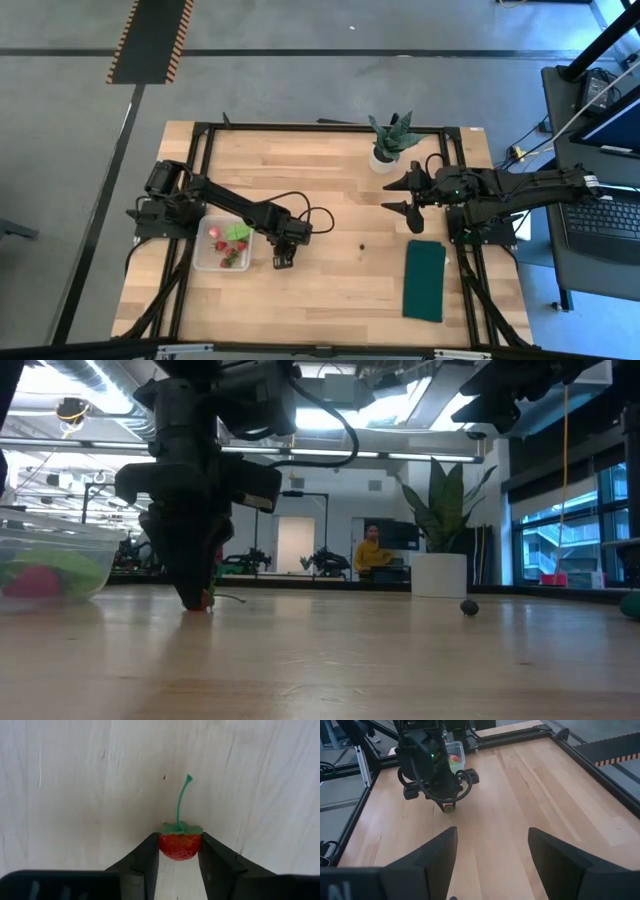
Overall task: Pick and placing Produce into tupperware
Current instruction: Put the red strawberry into the transparent bin, then put the black cherry into the transparent bin
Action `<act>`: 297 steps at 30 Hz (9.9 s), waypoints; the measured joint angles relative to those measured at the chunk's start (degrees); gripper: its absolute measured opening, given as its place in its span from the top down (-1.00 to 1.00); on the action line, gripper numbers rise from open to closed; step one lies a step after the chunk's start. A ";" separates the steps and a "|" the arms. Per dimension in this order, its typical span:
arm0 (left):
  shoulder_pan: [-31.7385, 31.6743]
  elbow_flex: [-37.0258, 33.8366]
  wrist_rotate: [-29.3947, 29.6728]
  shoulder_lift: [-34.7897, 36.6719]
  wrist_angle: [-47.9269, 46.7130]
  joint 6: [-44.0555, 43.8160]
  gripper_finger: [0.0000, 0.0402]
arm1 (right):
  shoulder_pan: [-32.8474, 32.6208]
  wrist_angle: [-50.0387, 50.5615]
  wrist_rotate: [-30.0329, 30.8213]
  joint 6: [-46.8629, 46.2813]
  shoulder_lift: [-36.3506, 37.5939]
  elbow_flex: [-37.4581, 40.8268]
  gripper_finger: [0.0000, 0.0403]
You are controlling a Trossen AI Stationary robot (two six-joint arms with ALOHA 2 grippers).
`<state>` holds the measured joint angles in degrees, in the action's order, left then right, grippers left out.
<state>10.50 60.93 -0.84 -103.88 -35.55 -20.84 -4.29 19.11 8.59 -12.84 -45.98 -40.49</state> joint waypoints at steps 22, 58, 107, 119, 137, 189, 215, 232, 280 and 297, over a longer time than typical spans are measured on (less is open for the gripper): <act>0.18 1.11 -0.12 29.71 -22.95 -18.11 0.32 | 0.00 -0.11 0.01 -0.15 -0.02 0.00 -0.22; 2.82 -12.62 -2.59 35.89 -25.35 -29.71 0.43 | 0.00 -6.52 -0.25 -0.46 -0.02 -0.02 -0.22; 4.96 2.91 34.91 39.56 9.18 0.88 0.85 | -9.11 -8.58 -5.47 0.95 -42.15 -0.04 -0.22; 4.96 2.91 34.86 39.56 9.07 0.22 0.95 | -9.14 -12.23 -6.40 0.92 -48.42 -0.11 -0.22; 4.96 2.91 34.83 39.56 9.03 0.42 0.90 | -9.05 -12.33 -6.21 0.90 -48.72 -0.11 0.49; 4.96 2.95 34.21 39.63 9.09 1.88 0.97 | 0.74 -18.57 -16.73 11.53 -77.68 -42.18 0.66; 4.96 2.95 34.23 39.60 9.05 1.95 0.78 | 0.70 -19.06 -16.77 11.63 -81.11 -42.18 0.39; 5.05 2.95 32.78 39.58 7.83 2.10 0.65 | 1.46 3.28 -14.23 16.84 -60.21 -42.10 0.17; 2.92 2.89 6.76 4.44 -1.17 7.86 -0.08 | -0.17 4.52 7.90 -4.81 9.03 3.02 0.17; 0.31 2.64 3.19 -0.14 -0.22 8.99 0.06 | -0.20 5.74 7.71 -3.11 9.01 2.93 0.17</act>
<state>10.81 63.57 2.35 -104.01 -35.77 -11.85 -4.49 24.85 16.29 -15.96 -36.97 -37.56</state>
